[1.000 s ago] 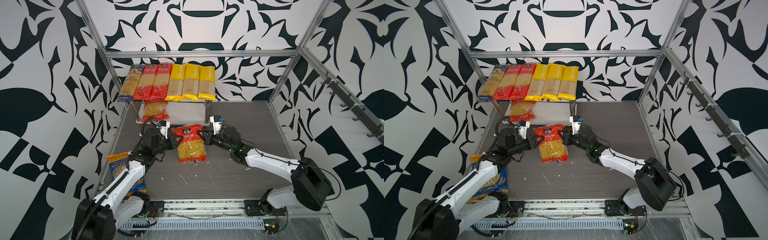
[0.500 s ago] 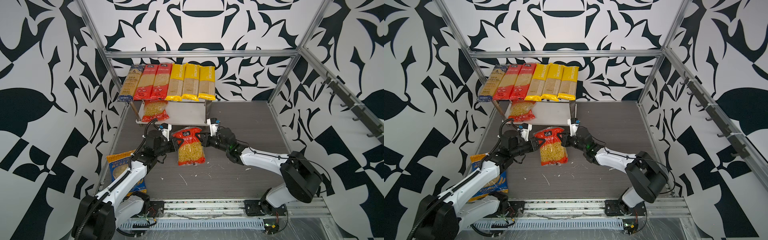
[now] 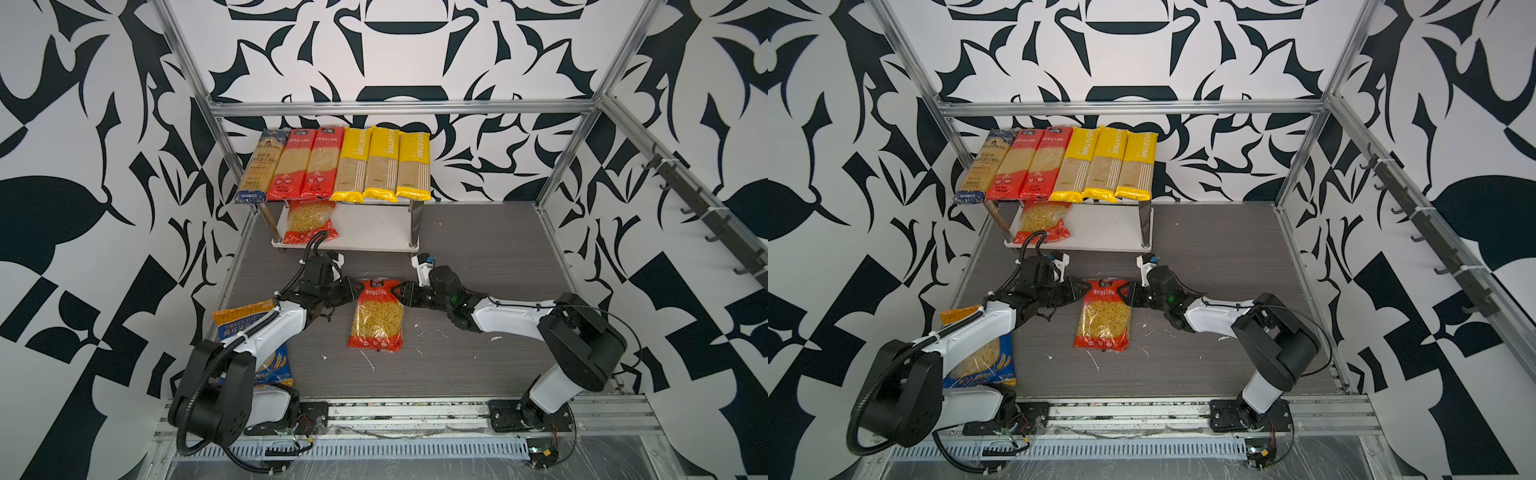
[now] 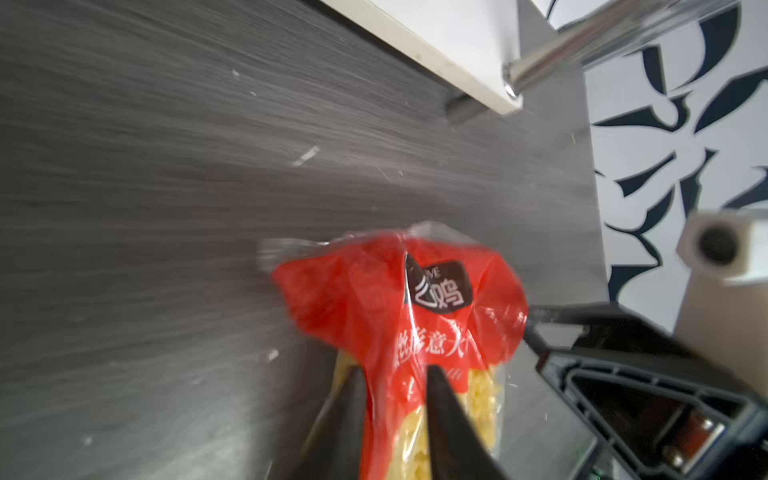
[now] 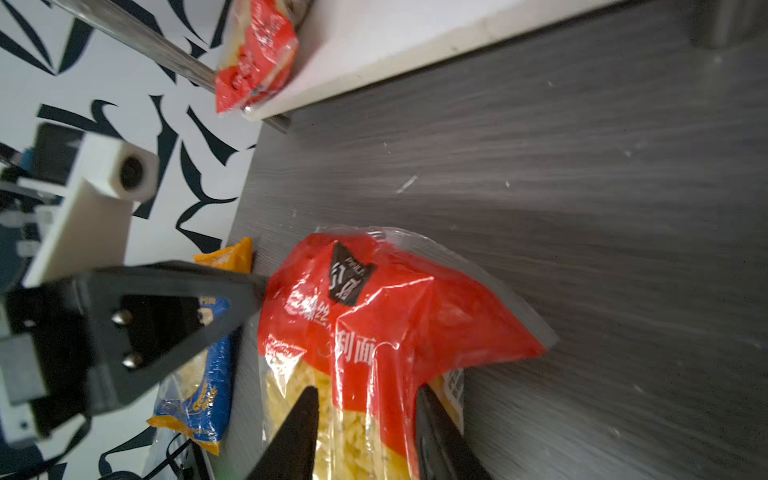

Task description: Place and organize the pasta boxes and bags onto the shelf

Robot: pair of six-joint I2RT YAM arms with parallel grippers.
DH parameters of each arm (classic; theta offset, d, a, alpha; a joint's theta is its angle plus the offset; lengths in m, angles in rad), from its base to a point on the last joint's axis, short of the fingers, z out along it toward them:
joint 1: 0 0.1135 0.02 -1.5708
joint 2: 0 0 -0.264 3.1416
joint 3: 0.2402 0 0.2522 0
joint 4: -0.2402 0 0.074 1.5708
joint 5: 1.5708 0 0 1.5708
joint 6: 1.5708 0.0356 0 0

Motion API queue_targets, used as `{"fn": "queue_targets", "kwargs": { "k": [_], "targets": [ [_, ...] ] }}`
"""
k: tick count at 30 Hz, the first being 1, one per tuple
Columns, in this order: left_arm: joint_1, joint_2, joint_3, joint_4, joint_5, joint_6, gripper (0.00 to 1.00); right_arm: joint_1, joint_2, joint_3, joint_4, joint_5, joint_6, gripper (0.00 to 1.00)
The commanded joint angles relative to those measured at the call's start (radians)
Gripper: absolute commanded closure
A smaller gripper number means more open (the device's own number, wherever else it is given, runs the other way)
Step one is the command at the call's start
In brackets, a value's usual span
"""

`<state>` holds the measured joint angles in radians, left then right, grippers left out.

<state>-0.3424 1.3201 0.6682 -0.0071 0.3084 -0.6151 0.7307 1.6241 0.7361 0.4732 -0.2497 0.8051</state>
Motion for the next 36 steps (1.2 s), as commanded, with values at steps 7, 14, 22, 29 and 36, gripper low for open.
{"fn": "queue_targets", "kwargs": {
  "k": [7,14,22,29,36],
  "targets": [
    [0.03,-0.138,-0.005,-0.201,-0.049,-0.048,0.38,0.024,-0.081,-0.096,-0.13,0.06,0.041,0.42],
    [0.014,-0.363,-0.156,-0.317,-0.088,-0.083,0.2,0.06,-0.187,-0.161,-0.246,0.148,0.079,0.37],
    [-0.067,-0.221,-0.207,-0.168,-0.041,-0.123,0.19,0.235,-0.043,-0.082,-0.171,0.235,0.138,0.37],
    [-0.146,-0.103,-0.2,-0.077,-0.008,-0.124,0.36,0.271,0.07,0.0,-0.08,0.216,0.149,0.44],
    [-0.147,-0.126,-0.185,-0.076,0.0,-0.103,0.67,0.257,0.069,0.025,-0.045,0.176,0.116,0.68]
  ]
}}
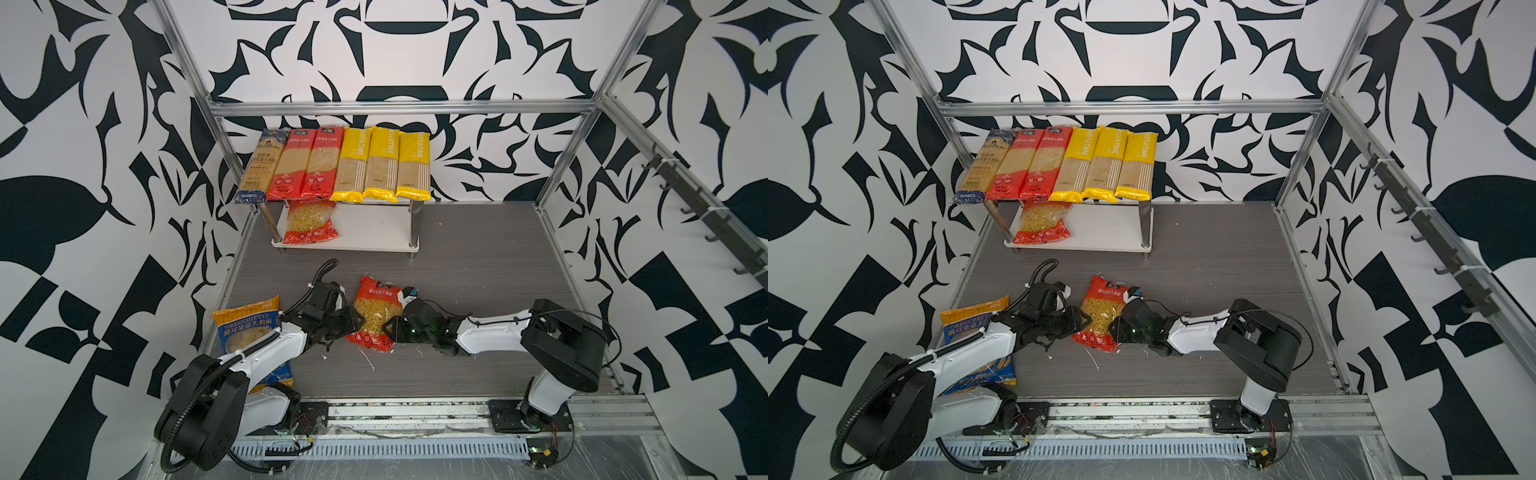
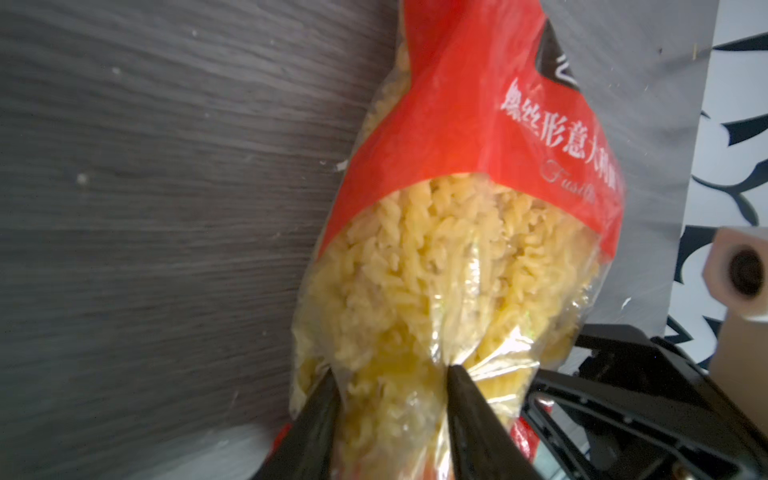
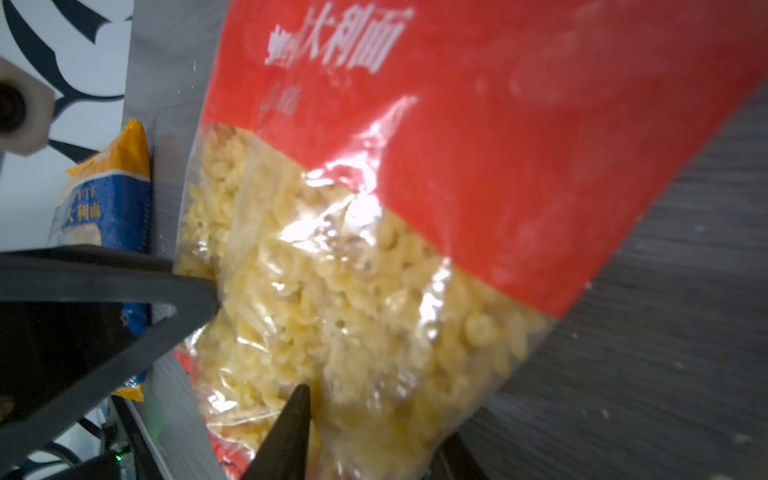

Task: Place and organize the pasta boxes and bags onto the shelf
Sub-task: 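Carry the red fusilli bag onto the lower shelf with both grippers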

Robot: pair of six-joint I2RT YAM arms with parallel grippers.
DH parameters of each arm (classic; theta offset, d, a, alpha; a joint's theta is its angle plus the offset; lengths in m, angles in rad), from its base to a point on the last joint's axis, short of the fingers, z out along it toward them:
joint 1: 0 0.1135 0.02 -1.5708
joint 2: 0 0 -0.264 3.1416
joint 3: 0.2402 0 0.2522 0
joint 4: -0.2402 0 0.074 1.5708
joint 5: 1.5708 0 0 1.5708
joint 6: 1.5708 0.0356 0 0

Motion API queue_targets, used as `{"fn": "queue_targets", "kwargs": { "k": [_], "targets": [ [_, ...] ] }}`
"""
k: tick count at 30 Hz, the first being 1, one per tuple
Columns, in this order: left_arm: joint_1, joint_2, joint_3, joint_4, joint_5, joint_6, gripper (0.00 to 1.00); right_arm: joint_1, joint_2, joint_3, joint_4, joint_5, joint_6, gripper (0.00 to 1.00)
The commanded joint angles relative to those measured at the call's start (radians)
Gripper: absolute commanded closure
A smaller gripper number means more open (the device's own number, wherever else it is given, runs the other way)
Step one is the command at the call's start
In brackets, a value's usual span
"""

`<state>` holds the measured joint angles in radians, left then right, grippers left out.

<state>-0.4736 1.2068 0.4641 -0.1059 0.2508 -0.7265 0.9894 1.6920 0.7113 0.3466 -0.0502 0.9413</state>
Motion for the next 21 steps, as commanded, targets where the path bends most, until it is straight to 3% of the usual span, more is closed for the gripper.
{"fn": "queue_targets", "kwargs": {
  "k": [1,7,21],
  "targets": [
    [-0.016,-0.016,0.023,0.022,0.059,0.011,0.7,-0.004,0.0,0.047,0.087,-0.028,-0.018,0.71],
    [-0.016,-0.034,0.069,-0.02,0.06,0.038,0.78,-0.018,-0.014,0.033,0.129,-0.054,-0.009,0.84],
    [-0.014,-0.198,0.233,-0.181,0.038,0.068,0.84,-0.026,-0.127,0.153,0.084,-0.094,-0.088,0.96]
  ]
}}
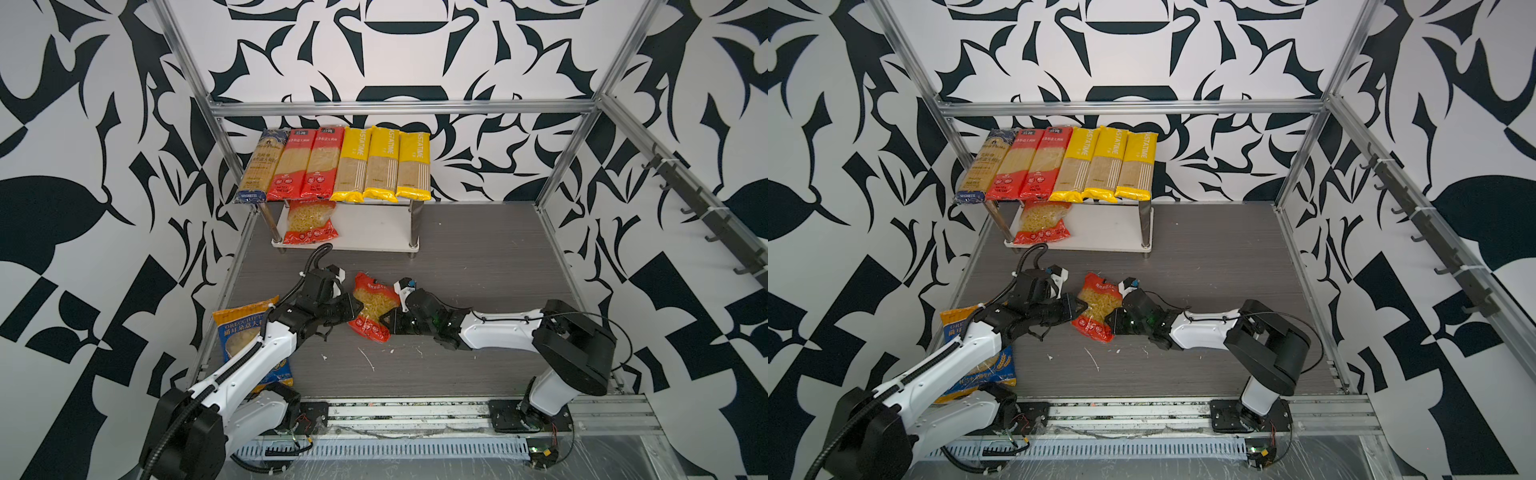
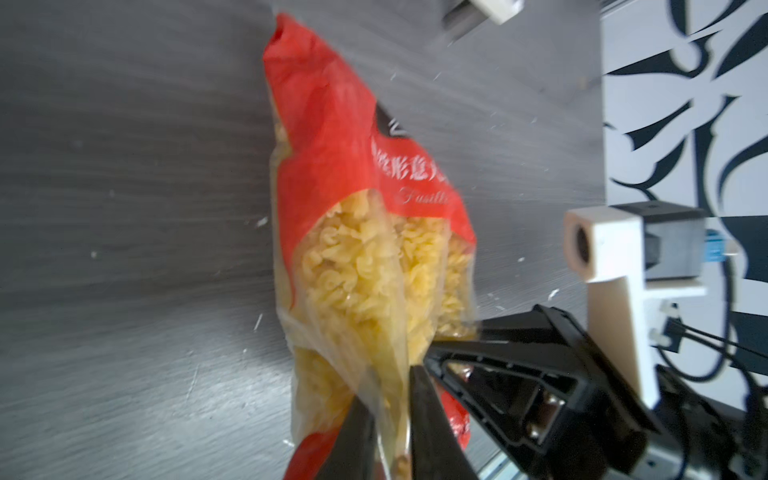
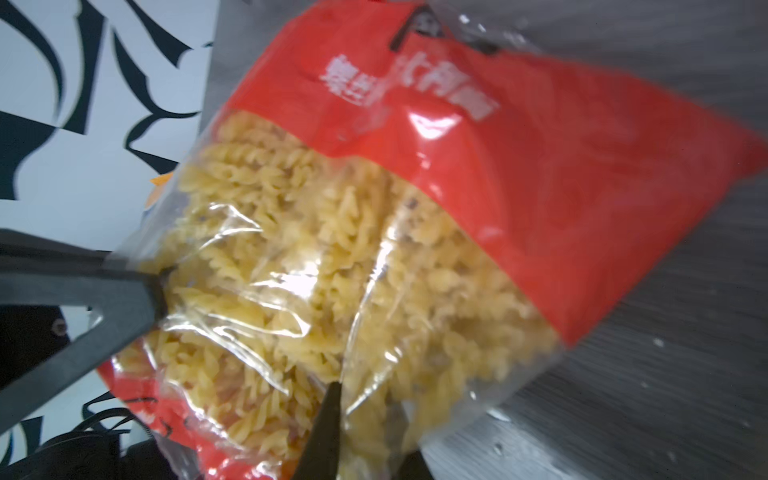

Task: Place and organize the pasta boxes and bags onto the shelf
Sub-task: 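Carry the red fusilli bag onto the lower shelf with both grippers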

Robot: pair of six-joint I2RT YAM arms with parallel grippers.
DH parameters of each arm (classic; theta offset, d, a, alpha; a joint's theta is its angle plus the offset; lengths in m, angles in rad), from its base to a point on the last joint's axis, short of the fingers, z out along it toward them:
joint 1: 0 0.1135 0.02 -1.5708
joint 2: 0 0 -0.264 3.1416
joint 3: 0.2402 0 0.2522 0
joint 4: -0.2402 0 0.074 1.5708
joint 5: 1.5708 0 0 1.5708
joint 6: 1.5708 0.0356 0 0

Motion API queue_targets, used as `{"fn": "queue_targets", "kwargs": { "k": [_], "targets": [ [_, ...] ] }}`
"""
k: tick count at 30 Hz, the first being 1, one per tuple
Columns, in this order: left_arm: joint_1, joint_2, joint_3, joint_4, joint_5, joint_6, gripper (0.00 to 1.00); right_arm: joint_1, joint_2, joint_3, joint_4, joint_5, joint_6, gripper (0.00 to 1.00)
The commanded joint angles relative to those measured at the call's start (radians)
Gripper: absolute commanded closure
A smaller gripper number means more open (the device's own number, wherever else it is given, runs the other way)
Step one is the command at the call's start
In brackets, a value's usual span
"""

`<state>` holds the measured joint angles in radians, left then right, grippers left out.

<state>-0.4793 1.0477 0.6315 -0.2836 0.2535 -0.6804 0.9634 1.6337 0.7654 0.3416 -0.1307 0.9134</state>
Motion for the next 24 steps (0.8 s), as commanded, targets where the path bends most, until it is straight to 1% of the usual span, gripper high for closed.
{"fn": "queue_targets", "kwargs": {
  "k": [1,5,11,14,16,20,23,24],
  "targets": [
    [-0.009,-0.042,0.076,-0.003,0.03,0.025,0.84,-0.004,-0.073,0.111,0.085,-0.012,-0.071,0.97],
    [-0.009,-0.038,0.134,-0.003,0.006,0.053,0.84,-0.031,-0.068,0.181,0.077,-0.021,-0.114,0.99],
    [-0.003,0.006,0.232,-0.008,-0.042,0.147,0.85,-0.083,-0.051,0.291,0.06,-0.041,-0.179,1.0],
    [0.015,0.041,0.269,0.021,-0.056,0.189,0.85,-0.112,-0.036,0.333,0.066,-0.044,-0.215,1.0],
    [0.035,0.069,0.288,0.059,-0.067,0.224,0.85,-0.132,-0.014,0.363,0.09,-0.043,-0.244,1.0],
    [0.066,0.156,0.345,0.122,-0.137,0.296,0.86,-0.171,0.063,0.416,0.194,-0.041,-0.286,1.0],
    [0.096,0.219,0.366,0.196,-0.138,0.311,0.86,-0.194,0.158,0.482,0.268,-0.044,-0.3,1.0],
    [0.105,0.269,0.373,0.22,-0.134,0.316,0.86,-0.199,0.192,0.508,0.293,-0.044,-0.309,1.0]
  ]
}}
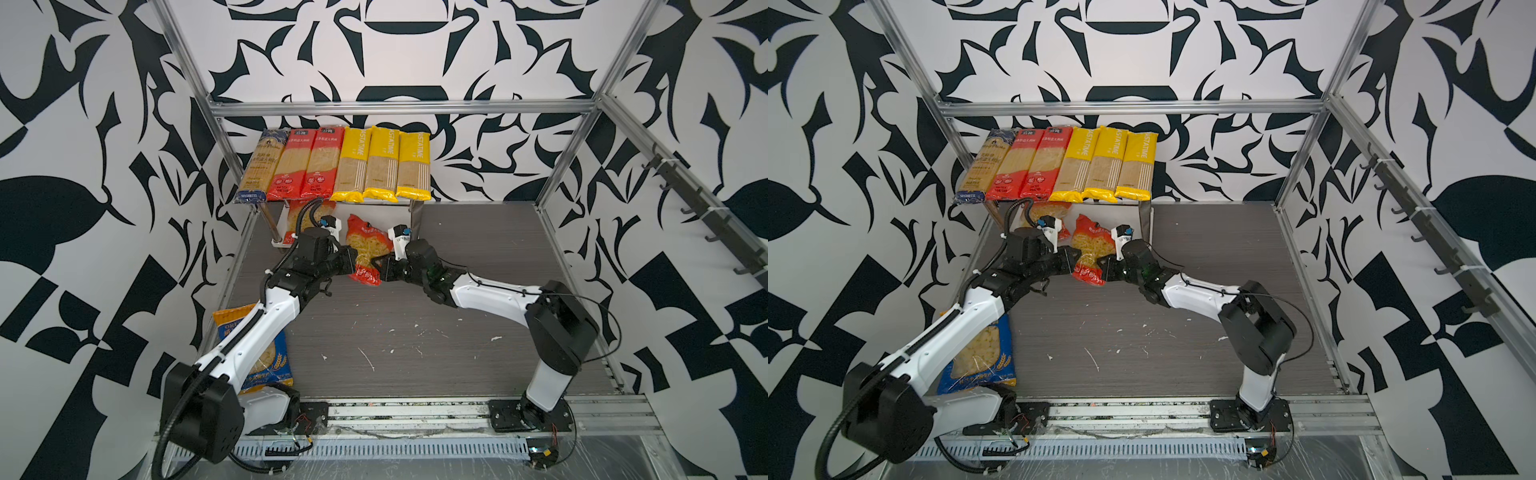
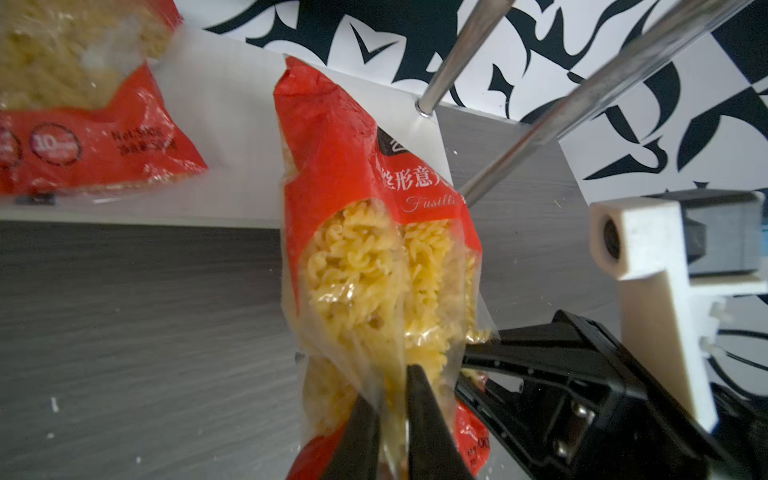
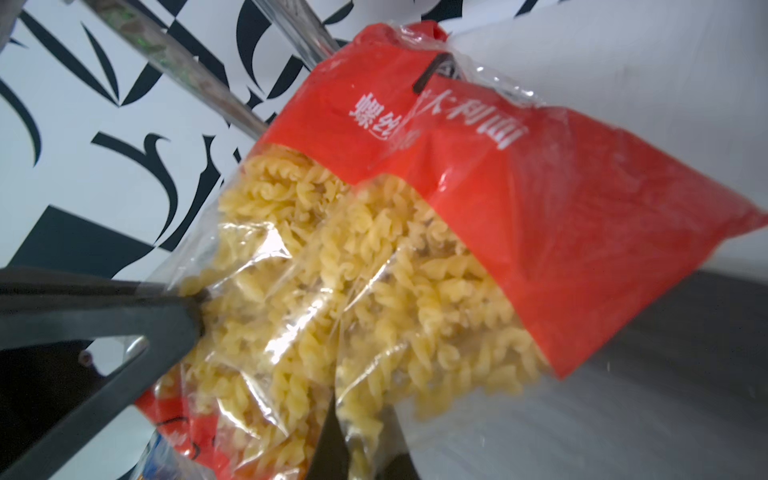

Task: Place and organize the pasta boxes and bags onto the shelf
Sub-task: 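Carry the red fusilli bag onto the lower shelf with both grippers, then push the bag beside the other fusilli bag with right while left releases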

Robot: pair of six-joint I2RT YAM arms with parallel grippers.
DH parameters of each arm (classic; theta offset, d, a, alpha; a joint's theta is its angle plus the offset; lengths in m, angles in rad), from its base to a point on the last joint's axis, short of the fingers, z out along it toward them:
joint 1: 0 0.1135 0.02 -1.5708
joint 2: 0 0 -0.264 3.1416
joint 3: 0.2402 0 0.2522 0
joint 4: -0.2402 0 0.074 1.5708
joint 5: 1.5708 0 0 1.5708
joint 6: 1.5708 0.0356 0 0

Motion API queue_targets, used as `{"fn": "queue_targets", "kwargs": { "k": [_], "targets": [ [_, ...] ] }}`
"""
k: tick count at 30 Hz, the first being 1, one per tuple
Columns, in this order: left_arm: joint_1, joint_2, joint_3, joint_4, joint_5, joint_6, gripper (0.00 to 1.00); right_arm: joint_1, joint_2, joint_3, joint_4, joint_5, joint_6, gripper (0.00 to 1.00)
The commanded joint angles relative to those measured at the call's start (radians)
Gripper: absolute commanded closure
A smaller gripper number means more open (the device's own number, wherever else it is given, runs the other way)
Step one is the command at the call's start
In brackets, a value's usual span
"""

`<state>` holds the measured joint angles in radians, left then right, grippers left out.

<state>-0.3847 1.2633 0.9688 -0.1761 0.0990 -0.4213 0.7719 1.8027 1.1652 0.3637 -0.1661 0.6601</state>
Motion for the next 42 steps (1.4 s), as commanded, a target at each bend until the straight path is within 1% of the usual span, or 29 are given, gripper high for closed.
{"fn": "queue_targets", "kwargs": {
  "k": [1,4,7,16,18,20,24,29,31,36,42],
  "targets": [
    [0.017,0.077,0.045,0.132,0.021,0.067,0.86,-0.011,0.054,0.135,0.288,-0.004,-0.066,1.0],
    [0.036,0.136,0.061,0.202,0.021,0.09,0.86,-0.021,0.147,0.224,0.306,0.019,-0.109,1.0],
    [0.058,0.196,0.071,0.27,0.019,0.086,0.86,-0.043,0.238,0.317,0.297,0.033,-0.114,1.0],
    [0.103,0.373,0.156,0.293,-0.02,0.051,0.86,-0.11,0.437,0.528,0.191,0.036,-0.104,1.0],
    [0.113,0.4,0.18,0.275,-0.027,0.036,0.83,-0.118,0.464,0.552,0.183,0.029,-0.098,1.0],
    [0.122,0.409,0.206,0.232,-0.03,0.022,0.75,-0.127,0.482,0.577,0.16,0.014,-0.094,1.0],
    [0.126,0.372,0.219,0.173,-0.046,0.034,0.58,-0.14,0.498,0.623,0.078,-0.032,-0.124,1.0],
    [0.125,0.284,0.192,0.106,-0.048,0.048,0.45,-0.151,0.479,0.624,0.002,-0.061,-0.198,1.0],
    [0.126,0.24,0.173,0.077,-0.051,0.038,0.43,-0.159,0.479,0.638,-0.032,-0.083,-0.22,1.0],
    [0.124,0.108,0.105,0.005,-0.041,0.009,0.42,-0.164,0.517,0.72,-0.136,-0.127,-0.284,1.0],
    [0.124,-0.064,0.02,-0.076,-0.05,-0.01,0.41,-0.163,0.564,0.783,-0.161,-0.151,-0.286,1.0]
  ]
}}
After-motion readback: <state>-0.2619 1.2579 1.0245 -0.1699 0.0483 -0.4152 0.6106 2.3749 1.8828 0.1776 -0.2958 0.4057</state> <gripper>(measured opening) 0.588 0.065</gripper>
